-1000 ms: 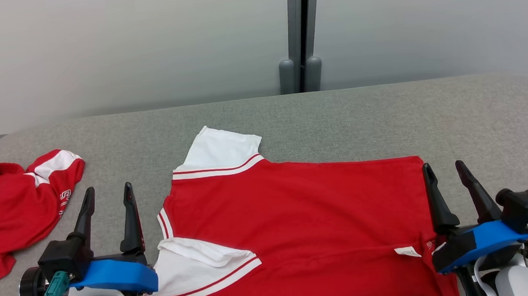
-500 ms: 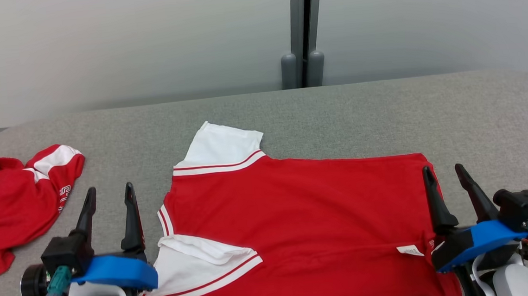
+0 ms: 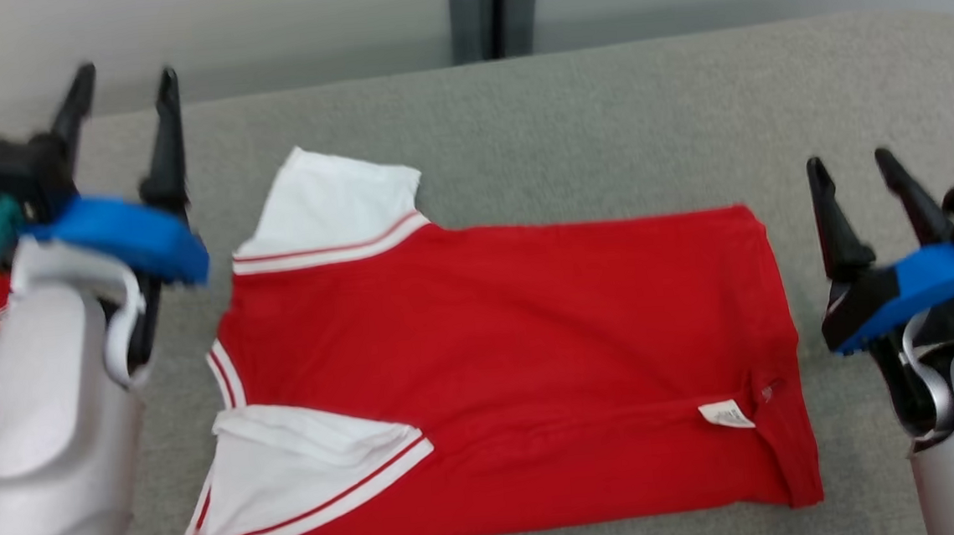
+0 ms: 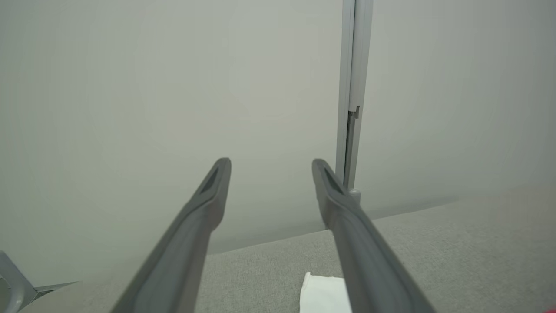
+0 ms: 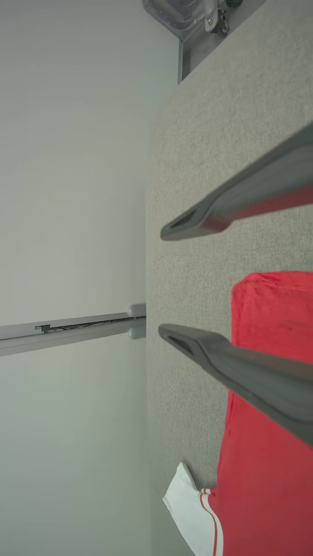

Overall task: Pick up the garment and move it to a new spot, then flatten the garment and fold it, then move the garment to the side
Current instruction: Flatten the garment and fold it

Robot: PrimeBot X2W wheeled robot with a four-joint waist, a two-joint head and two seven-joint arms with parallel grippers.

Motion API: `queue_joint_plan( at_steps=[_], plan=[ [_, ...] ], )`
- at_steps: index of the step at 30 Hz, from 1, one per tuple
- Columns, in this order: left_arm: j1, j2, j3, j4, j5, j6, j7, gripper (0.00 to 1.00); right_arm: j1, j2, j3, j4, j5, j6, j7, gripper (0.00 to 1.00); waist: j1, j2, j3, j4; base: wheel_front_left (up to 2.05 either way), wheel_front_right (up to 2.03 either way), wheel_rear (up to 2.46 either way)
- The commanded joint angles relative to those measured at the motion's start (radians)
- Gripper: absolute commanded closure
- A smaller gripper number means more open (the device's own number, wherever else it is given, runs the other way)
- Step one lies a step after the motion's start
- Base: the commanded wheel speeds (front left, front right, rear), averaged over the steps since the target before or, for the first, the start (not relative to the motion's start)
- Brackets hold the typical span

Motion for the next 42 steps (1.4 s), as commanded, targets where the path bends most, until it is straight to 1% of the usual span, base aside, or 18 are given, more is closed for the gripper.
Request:
queue_joint_plan(
  at_steps=[1, 4, 8, 12, 15, 18, 23, 32, 37, 38, 39, 40, 42],
  plan=[
    [-0.065, 0.017, -0.017, 0.023, -0.007, -0.006, 0.019, 0.0, -0.039, -0.008, 0.006, -0.012, -0.007, 0.001, 0.016, 0.0, -0.0002, 0.0, 0.039, -0.001, 0.0, 0.0, 0.0],
    [-0.168, 0.036, -0.061, 0.074, -0.027, -0.008, 0.05, 0.0, -0.081, -0.009, 0.021, -0.023, 0.004, 0.001, 0.023, 0.0, -0.0002, 0.0, 0.094, -0.023, 0.0, 0.0, 0.0],
    [-0.276, 0.068, -0.158, 0.137, -0.08, -0.006, 0.095, 0.0, -0.116, 0.002, 0.039, -0.026, 0.008, 0.001, 0.025, 0.0, -0.0002, 0.0, 0.153, -0.052, 0.0, 0.0, 0.0],
    [-0.346, 0.1, -0.258, 0.207, -0.155, -0.006, 0.163, 0.0, -0.135, 0.014, 0.053, -0.03, 0.008, 0.001, 0.019, 0.0, -0.0002, 0.0, 0.204, -0.078, 0.0, 0.0, 0.0],
    [-0.374, 0.125, -0.337, 0.243, -0.203, -0.006, 0.212, 0.0, -0.149, 0.018, 0.056, -0.03, 0.011, 0.0, 0.014, 0.0, -0.0002, 0.0, 0.232, -0.094, 0.0, 0.0, 0.0],
    [-0.389, 0.152, -0.393, 0.274, -0.263, -0.006, 0.252, 0.0, -0.165, 0.023, 0.06, -0.026, 0.014, 0.001, 0.007, 0.0, -0.0002, 0.0, 0.256, -0.107, 0.0, 0.0, 0.0],
    [-0.396, 0.173, -0.451, 0.317, -0.356, -0.006, 0.306, 0.0, -0.181, 0.029, 0.061, -0.012, 0.019, 0.001, -0.004, 0.0, -0.0002, 0.0, 0.285, -0.12, 0.0, 0.0, 0.0],
    [-0.426, 0.203, -0.529, 0.348, -0.441, -0.007, 0.344, 0.0, -0.207, 0.037, 0.077, 0.017, 0.032, 0.001, -0.014, 0.0, -0.0002, 0.0, 0.328, -0.139, 0.0, 0.0, 0.0],
    [-0.429, 0.195, -0.572, 0.356, -0.513, -0.007, 0.392, 0.0, -0.209, 0.038, 0.086, 0.034, 0.038, 0.001, -0.007, 0.0, -0.0002, 0.0, 0.338, -0.144, 0.0, 0.0, 0.0],
    [-0.428, 0.197, -0.584, 0.358, -0.52, -0.007, 0.398, 0.2, -0.21, 0.034, 0.088, 0.039, 0.04, 0.001, -0.004, 0.0, -0.0002, 0.0, 0.338, -0.144, 0.0, 0.0, 0.0],
    [-0.43, 0.199, -0.596, 0.36, -0.526, -0.007, 0.4, 0.64, -0.213, 0.029, 0.089, 0.042, 0.041, 0.001, 0.0, 0.0, -0.0002, 0.0, 0.337, -0.144, 0.0, 0.0, 0.0],
    [-0.43, 0.2, -0.606, 0.361, -0.529, -0.007, 0.399, 1.0, -0.216, 0.024, 0.09, 0.045, 0.042, 0.001, 0.005, 0.0, -0.0002, 0.0, 0.336, -0.144, 0.0, 0.0, 0.0],
    [-0.433, 0.207, -0.625, 0.36, -0.533, -0.007, 0.38, 1.0, -0.217, 0.014, 0.1, 0.053, 0.047, 0.001, 0.022, 0.0, -0.0002, 0.0, 0.328, -0.143, 0.0, 0.0, 0.0]
  ],
)
